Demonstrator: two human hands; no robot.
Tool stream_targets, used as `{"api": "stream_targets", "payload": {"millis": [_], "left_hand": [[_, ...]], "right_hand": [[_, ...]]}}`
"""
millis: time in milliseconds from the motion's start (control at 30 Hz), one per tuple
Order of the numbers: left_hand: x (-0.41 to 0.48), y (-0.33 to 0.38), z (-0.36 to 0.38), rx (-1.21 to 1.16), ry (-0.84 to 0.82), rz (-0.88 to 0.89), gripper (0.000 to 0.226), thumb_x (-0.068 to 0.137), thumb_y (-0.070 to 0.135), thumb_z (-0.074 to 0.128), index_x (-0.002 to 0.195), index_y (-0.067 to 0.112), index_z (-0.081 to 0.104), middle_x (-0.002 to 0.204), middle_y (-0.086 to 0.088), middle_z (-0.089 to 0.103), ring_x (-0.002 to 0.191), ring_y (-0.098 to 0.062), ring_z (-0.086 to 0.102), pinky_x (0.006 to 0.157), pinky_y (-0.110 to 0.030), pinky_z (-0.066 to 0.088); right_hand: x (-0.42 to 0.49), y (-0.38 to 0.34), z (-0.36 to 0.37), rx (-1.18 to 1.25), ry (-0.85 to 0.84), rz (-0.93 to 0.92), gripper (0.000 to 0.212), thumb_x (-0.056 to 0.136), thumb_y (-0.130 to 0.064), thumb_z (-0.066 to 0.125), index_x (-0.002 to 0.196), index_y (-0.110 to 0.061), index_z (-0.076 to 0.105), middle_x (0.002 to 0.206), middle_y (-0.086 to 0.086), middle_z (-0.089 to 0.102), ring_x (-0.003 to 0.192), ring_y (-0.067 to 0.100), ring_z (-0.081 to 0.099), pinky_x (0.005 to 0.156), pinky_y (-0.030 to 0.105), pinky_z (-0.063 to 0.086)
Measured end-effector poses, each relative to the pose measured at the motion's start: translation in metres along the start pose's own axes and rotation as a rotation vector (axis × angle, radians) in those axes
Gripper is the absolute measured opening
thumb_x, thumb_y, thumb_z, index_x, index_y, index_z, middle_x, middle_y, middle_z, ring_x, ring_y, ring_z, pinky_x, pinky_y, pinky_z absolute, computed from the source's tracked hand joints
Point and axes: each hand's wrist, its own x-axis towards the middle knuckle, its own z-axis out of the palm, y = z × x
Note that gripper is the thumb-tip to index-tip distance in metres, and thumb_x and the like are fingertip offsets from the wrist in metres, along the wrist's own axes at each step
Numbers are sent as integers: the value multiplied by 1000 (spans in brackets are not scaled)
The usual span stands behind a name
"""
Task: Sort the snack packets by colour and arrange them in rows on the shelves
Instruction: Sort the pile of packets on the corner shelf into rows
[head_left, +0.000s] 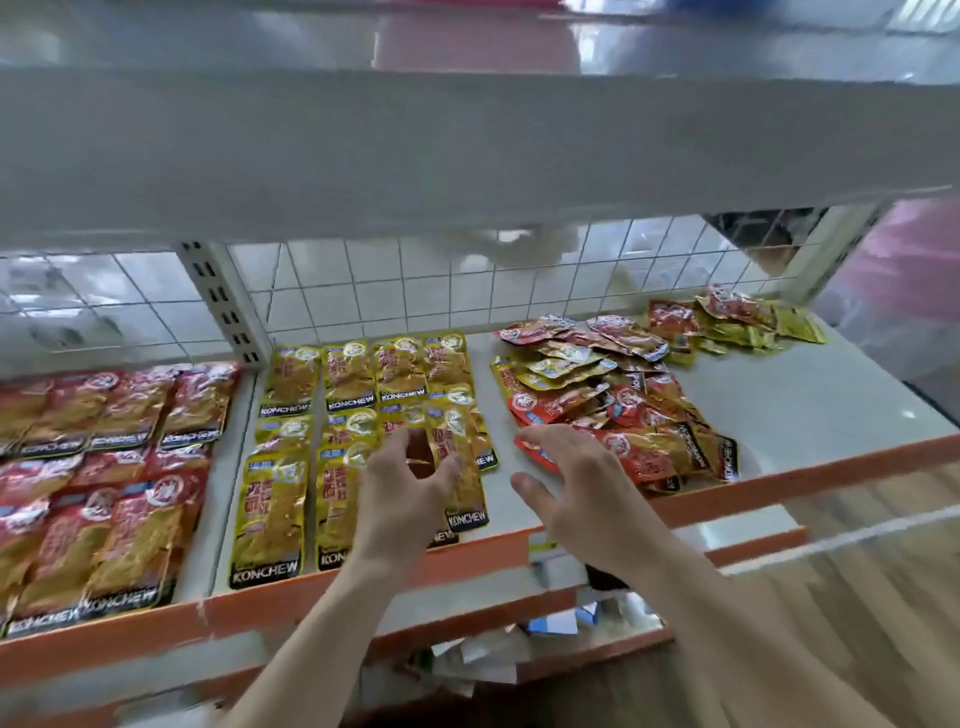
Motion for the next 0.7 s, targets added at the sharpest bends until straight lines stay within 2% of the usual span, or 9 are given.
{"api": "stream_targets", "payload": {"millis": [67, 167, 233, 267, 367, 433, 533, 633, 700], "left_hand": [[2, 0, 14, 34, 37, -5, 18, 88, 22, 75, 97, 13, 62, 81, 1, 65, 71, -12, 62, 56, -21, 50], [2, 1, 30, 116, 73, 20, 19, 89, 21, 75, 100, 16, 60, 79, 7, 62, 70, -11, 60, 55, -10, 42], [0, 1, 37, 183, 83, 57, 23, 88, 21, 75, 105, 14, 61, 77, 10, 58, 67, -4, 56, 53, -9, 40], [-2, 1, 40, 212, 93, 78, 26, 88, 20, 75, 108, 11, 61, 76, 10, 57, 66, -3, 55, 55, -10, 40], [-5, -4, 46, 310, 144, 144, 46, 88, 19, 75, 130, 9, 56, 84, 2, 59, 73, -18, 56, 63, -19, 36], [-7, -8, 48, 404, 157, 179, 55, 90, 22, 73, 139, 14, 51, 94, -6, 66, 85, -28, 64, 70, -34, 46], [-8, -15, 52, 589, 165, 227, 41, 91, 26, 70, 130, 16, 63, 108, -9, 71, 101, -34, 66, 82, -44, 52], [-6, -23, 56, 753, 203, 243, 26, 87, 29, 73, 111, 20, 73, 98, -6, 72, 98, -33, 65, 82, -46, 48], [-5, -30, 58, 842, 216, 271, 22, 86, 31, 73, 106, 21, 75, 93, -4, 71, 93, -31, 65, 79, -45, 46]], "right_hand": [[2, 11, -1, 13, -27, -38, 47, 95, -36, 62, 139, -22, 51, 138, -8, 55, 129, 10, 46, 110, 42, 38], [4, 24, -4, 36, -66, -70, 48, 95, -35, 61, 140, -22, 50, 139, -7, 54, 129, 10, 46, 111, 41, 37], [7, 30, -7, 47, -78, -78, 48, 95, -35, 62, 140, -21, 51, 139, -6, 54, 129, 12, 46, 111, 43, 38], [9, 33, -8, 55, -78, -79, 48, 95, -34, 62, 140, -21, 52, 139, -5, 54, 129, 13, 47, 110, 44, 38], [14, 38, -10, 83, -80, -83, 47, 94, -32, 63, 138, -19, 53, 138, -3, 55, 128, 15, 48, 108, 46, 40], [15, 42, -10, 91, -83, -90, 47, 94, -32, 64, 138, -18, 53, 138, -2, 56, 128, 16, 48, 108, 47, 40], [17, 46, -10, 104, -88, -93, 47, 94, -33, 64, 138, -18, 53, 138, -1, 56, 128, 17, 49, 107, 46, 41], [18, 48, -8, 115, -100, -96, 47, 95, -33, 63, 138, -19, 52, 137, -2, 55, 127, 17, 49, 106, 47, 41], [19, 50, -7, 111, -102, -97, 46, 95, -34, 62, 138, -20, 52, 137, -2, 56, 127, 17, 49, 106, 47, 41]]}}
